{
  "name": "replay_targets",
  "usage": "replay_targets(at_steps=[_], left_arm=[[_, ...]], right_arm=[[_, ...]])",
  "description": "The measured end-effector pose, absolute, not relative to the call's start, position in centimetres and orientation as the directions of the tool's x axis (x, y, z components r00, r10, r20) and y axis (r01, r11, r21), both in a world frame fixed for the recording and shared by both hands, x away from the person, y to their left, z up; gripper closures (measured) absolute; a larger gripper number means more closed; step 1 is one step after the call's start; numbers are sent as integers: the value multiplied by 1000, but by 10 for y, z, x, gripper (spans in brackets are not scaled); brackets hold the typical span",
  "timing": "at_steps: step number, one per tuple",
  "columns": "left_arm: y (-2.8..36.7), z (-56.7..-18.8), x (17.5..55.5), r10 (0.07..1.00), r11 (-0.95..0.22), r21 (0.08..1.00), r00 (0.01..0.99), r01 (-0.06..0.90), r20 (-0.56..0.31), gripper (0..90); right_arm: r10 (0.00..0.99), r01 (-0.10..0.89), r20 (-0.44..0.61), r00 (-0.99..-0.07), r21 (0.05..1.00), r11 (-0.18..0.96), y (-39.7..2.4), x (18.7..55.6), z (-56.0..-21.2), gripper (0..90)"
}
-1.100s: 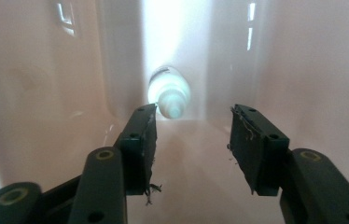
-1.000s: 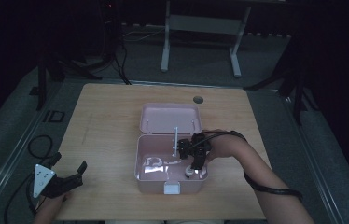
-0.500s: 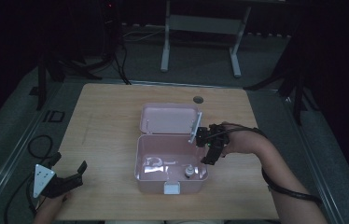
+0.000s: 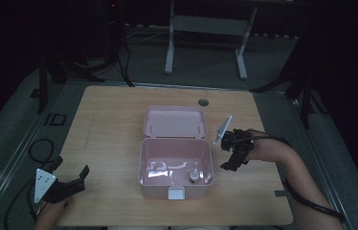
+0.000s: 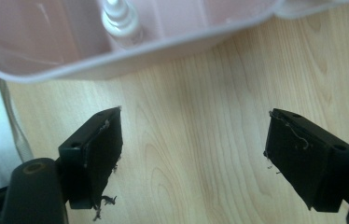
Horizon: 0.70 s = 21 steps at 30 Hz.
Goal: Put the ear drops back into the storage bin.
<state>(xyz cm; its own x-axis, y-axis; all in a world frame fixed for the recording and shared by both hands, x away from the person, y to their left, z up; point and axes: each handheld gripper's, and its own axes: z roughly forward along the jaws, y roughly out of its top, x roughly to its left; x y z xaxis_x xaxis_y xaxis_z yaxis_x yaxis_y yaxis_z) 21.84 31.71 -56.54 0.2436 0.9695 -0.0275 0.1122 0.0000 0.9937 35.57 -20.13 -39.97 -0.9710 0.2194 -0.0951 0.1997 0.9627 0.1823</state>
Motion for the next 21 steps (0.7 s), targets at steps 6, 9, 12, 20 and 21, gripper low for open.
replay_targets(at_steps=[6, 9, 12, 20, 21], left_arm=[[317, -565, 218, 970, -1, 994, 243, 112, -26, 4], [317, -565, 218, 970, -2, 994, 243, 113, -26, 4], [317, -565, 218, 970, -2, 994, 243, 113, -25, 4], [317, -565, 218, 970, -2, 994, 244, 114, -26, 4], [317, -565, 218, 970, -2, 994, 243, 114, -26, 4]], right_arm=[[271, 251, -75, -960, 199, 947, -225, 356, -422, 187], [302, 283, -72, -951, 196, 939, -236, 355, -437, 187], [334, 314, -60, -941, 216, 924, -247, 357, -452, 189], [433, 398, -59, -899, 298, 867, -276, 355, -480, 191], [447, 407, -61, -893, 317, 857, -279, 354, -482, 191]])
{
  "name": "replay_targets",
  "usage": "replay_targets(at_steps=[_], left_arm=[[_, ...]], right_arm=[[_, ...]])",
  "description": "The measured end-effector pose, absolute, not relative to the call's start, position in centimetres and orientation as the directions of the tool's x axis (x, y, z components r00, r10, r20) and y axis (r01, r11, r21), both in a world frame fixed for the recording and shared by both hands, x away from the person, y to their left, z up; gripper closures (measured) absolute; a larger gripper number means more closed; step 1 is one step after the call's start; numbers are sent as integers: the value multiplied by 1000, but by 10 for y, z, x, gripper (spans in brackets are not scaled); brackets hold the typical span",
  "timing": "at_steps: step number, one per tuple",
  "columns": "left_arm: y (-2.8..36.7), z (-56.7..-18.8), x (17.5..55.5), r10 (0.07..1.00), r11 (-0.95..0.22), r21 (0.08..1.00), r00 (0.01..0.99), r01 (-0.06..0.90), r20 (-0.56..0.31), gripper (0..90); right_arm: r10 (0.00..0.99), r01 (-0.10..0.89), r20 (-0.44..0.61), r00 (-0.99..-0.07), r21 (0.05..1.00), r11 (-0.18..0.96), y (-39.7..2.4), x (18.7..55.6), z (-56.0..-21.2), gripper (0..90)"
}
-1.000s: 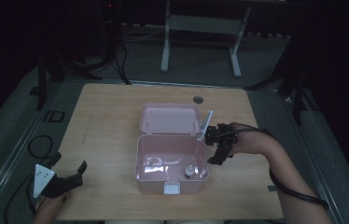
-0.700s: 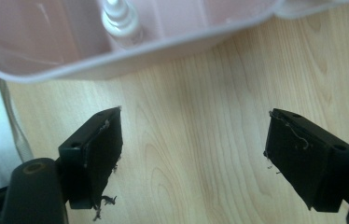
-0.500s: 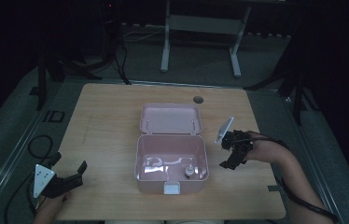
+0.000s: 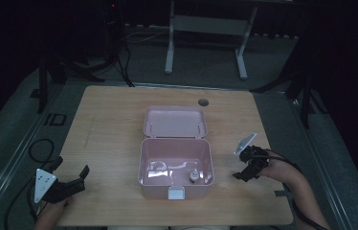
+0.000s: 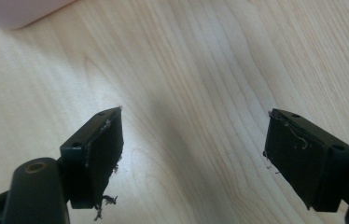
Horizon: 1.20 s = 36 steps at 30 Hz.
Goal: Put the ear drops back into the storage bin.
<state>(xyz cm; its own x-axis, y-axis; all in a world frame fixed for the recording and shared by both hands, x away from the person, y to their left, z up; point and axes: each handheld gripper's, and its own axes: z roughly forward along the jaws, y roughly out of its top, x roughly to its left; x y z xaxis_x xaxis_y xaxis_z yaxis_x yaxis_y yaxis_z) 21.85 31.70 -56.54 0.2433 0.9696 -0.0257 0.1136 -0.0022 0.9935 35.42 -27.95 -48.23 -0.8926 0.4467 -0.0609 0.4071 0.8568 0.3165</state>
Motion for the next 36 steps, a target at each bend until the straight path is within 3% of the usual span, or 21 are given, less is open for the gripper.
replay_targets(at_steps=[11, 16, 28, 36], left_arm=[[317, -565, 219, 969, 1, 993, 244, 115, -29, 4], [317, -565, 219, 969, 2, 993, 244, 115, -30, 4], [317, -565, 219, 969, 0, 993, 245, 114, -28, 4], [317, -565, 219, 969, 1, 993, 245, 114, -30, 4]], right_arm=[[578, 486, -40, -815, 496, 720, -303, 348, -510, 187], [630, 494, -82, -772, 546, 677, -305, 343, -522, 164], [799, 531, -107, -591, 694, 486, -316, 334, -540, 138], [892, 517, -157, -423, 767, 380, -314, 329, -548, 138]])
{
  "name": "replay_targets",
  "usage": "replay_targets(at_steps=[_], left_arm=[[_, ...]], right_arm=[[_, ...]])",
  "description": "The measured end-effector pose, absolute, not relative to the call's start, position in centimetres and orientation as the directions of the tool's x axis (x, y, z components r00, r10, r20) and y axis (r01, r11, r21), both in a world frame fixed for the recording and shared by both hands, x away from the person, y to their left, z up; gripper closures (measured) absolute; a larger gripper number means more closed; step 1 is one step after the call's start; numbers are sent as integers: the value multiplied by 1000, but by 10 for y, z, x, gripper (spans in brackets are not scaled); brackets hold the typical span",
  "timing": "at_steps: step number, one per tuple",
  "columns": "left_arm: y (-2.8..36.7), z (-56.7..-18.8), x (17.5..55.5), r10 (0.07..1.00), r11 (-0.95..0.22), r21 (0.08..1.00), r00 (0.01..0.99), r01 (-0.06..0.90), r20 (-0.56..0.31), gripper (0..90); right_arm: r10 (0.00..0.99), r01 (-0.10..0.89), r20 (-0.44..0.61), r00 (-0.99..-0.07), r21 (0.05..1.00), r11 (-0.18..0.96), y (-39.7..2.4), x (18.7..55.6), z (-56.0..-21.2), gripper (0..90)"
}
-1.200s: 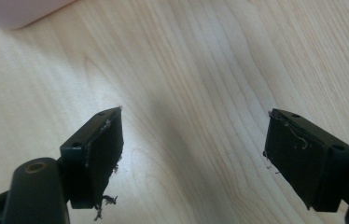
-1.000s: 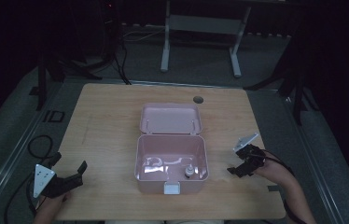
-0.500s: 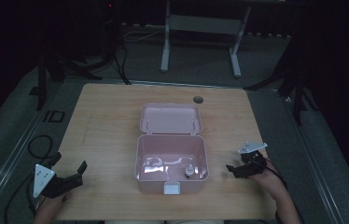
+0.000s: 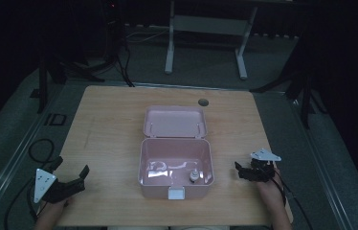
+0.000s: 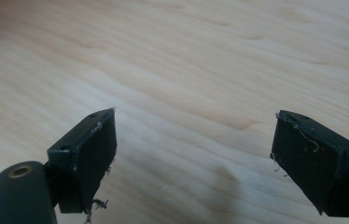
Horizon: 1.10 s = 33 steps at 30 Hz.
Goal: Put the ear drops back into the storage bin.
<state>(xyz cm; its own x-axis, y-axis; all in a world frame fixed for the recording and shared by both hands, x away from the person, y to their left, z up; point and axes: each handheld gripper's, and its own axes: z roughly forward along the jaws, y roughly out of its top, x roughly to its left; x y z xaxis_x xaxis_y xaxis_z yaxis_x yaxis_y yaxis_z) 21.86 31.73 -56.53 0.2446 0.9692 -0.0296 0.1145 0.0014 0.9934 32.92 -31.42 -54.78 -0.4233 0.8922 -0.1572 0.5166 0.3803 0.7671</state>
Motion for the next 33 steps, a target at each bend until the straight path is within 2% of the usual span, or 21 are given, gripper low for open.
replay_targets(at_steps=[8, 12, 17, 25, 33], left_arm=[[317, -565, 219, 969, 1, 993, 245, 114, -30, 4], [317, -565, 219, 969, 0, 993, 247, 114, -28, 4], [317, -565, 219, 968, 1, 993, 248, 116, -30, 4], [317, -565, 219, 968, -1, 994, 250, 113, -28, 4], [317, -565, 218, 968, -4, 994, 250, 112, -25, 4]], right_arm=[[955, 458, -132, -264, 855, 244, -317, 322, -546, 138], [968, 406, -110, -227, 892, 197, -319, 318, -546, 135], [969, 387, -132, -209, 899, 206, -318, 316, -549, 134], [985, 309, -151, -87, 936, 171, -317, 310, -550, 114], [971, 306, -217, -97, 922, 236, -308, 311, -552, 114]])
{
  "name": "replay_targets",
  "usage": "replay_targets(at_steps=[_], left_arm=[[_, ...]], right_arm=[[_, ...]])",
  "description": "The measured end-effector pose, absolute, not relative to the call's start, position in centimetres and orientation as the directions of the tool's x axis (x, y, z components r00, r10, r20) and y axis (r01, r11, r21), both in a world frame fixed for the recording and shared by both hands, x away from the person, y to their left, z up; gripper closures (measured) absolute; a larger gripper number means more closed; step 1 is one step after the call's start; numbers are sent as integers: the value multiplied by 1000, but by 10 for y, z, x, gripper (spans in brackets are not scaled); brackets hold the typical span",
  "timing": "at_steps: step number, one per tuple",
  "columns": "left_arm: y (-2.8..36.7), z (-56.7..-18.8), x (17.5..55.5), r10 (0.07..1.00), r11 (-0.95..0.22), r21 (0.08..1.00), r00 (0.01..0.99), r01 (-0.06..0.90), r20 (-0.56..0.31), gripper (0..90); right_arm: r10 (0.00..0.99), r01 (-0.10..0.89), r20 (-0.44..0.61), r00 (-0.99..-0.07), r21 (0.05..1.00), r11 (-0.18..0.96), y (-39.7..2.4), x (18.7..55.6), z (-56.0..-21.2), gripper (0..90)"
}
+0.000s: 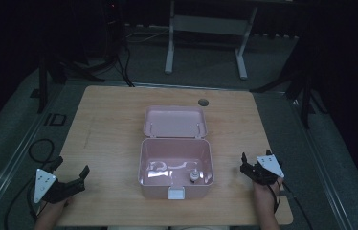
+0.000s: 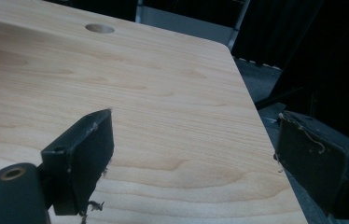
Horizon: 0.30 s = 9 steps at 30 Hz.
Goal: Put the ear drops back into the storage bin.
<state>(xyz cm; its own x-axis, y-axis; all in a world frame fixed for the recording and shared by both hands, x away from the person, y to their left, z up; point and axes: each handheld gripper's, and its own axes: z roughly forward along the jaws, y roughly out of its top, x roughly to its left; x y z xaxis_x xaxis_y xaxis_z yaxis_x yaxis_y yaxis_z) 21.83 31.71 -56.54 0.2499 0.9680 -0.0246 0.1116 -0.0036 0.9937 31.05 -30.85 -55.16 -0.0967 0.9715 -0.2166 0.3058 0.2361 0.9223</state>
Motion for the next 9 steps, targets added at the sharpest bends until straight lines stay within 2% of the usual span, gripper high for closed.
replay_targets(at_steps=[9], left_arm=[[317, -565, 218, 969, -3, 994, 248, 111, -24, 4]], right_arm=[[968, 315, -227, -105, 916, 249, -307, 311, -553, 114]])
